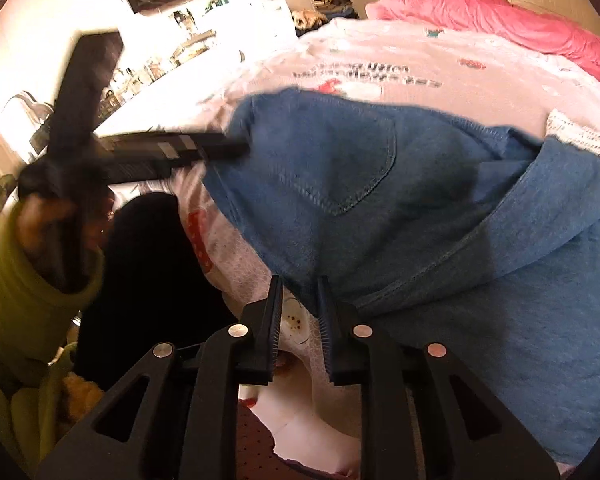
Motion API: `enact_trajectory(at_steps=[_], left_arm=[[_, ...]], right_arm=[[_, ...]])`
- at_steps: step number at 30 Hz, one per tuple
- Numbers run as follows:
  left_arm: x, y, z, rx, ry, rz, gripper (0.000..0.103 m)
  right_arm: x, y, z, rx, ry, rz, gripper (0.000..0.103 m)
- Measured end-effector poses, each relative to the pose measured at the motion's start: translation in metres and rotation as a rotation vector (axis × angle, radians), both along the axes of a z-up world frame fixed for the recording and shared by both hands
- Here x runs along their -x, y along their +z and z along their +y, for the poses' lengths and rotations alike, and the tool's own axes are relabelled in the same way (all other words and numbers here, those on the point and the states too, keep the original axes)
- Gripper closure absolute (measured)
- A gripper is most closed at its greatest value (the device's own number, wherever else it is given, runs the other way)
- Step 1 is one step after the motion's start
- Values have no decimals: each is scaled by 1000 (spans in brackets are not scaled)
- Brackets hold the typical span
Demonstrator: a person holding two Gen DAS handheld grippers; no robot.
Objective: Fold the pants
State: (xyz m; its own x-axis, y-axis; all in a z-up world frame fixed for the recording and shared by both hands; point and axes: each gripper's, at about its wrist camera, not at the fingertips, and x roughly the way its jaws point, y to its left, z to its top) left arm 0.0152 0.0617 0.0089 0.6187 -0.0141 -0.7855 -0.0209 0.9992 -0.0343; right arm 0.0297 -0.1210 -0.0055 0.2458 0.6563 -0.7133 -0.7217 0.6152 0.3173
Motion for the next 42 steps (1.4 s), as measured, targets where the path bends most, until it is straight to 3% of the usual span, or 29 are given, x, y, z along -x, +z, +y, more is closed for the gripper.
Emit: enact_trajectory(at_steps=[5, 7, 11, 14, 18, 21, 25, 31, 38, 42], left_arm=[[5, -12, 11, 19, 24, 20, 54], [5, -13, 12, 22, 25, 18, 53], [7, -14, 11, 28, 16, 12, 51], [10, -12, 9, 14, 19, -6, 51], [19, 2, 4, -6, 20, -45, 50], [30, 17, 6, 19, 25, -75, 50], [35, 37, 6, 64, 24, -111, 48], [19, 47, -32, 96, -92, -120, 46], [-17, 28, -95, 238, -279, -43, 46], [-38, 14, -122, 271, -347, 6, 51]], right_arm=[[-4, 17, -9, -31, -59, -64, 79], [-9, 18, -3, -15, -69, -76, 72], [-22, -19, 17, 154, -90, -29, 67], [-18, -22, 15, 142, -88, -61, 67], [-18, -16, 3, 90, -92, -31, 67], [-15, 4, -14, 35, -116, -63, 66], [-22, 32, -47, -34, -216, -109, 56], [-35, 46, -92, -51, -377, -135, 51], [-49, 44, -152, -33, -586, -146, 48], [-57, 39, -177, -46, -689, -131, 48]])
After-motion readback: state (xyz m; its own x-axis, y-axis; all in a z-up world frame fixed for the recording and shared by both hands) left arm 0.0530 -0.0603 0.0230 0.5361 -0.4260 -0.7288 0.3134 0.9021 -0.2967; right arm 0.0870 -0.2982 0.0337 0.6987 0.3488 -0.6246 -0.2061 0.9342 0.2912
